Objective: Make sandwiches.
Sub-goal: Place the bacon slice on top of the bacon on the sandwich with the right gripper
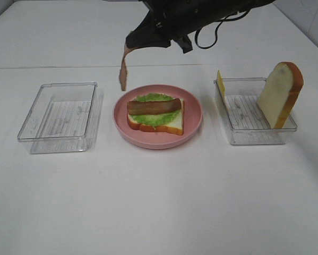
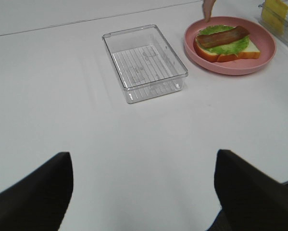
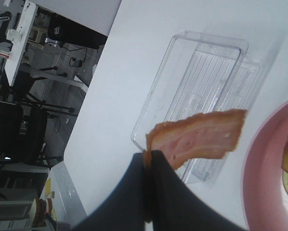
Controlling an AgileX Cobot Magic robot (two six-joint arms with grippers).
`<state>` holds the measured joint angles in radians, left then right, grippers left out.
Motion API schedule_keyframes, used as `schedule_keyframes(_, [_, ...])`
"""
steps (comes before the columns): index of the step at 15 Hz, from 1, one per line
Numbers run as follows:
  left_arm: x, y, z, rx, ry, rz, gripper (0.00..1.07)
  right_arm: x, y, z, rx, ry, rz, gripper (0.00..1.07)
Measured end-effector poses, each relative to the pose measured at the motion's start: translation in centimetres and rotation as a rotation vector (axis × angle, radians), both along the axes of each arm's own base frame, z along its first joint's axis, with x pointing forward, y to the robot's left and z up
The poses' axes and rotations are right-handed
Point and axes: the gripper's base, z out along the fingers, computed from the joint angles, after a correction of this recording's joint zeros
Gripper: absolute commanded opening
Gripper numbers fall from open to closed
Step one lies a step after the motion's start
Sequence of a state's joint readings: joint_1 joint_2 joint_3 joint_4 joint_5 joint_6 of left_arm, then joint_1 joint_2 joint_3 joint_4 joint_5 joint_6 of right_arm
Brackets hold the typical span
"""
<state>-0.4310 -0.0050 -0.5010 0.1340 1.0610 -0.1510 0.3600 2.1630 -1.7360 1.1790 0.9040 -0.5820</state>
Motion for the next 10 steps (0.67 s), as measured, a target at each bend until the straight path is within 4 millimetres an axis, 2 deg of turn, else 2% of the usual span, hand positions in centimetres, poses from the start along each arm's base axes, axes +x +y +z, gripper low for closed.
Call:
schedule_keyframes(1, [0.0, 0.0, 0.0, 0.0, 0.0, 0.0, 0.76, 0.3, 0.5, -1.4, 0.005, 0.028, -0.011, 0.0])
schedule_keyframes(2, [0.0, 0.0, 0.0, 0.0, 0.0, 0.0, 0.76, 0.4, 0.6, -1.8, 0.0, 0.033, -0.014, 0.0])
schedule_keyframes(4, [0.0, 0.0, 0.0, 0.0, 0.0, 0.0, 0.76, 0.9, -0.1, -3.3, -0.089, 0.018, -0.037, 0.0])
schedule_keyframes(10, [0.0, 0.0, 0.0, 0.0, 0.0, 0.0, 0.76, 1.4, -2.4, -5.0, -0.339, 0.073, -0.113, 0.0])
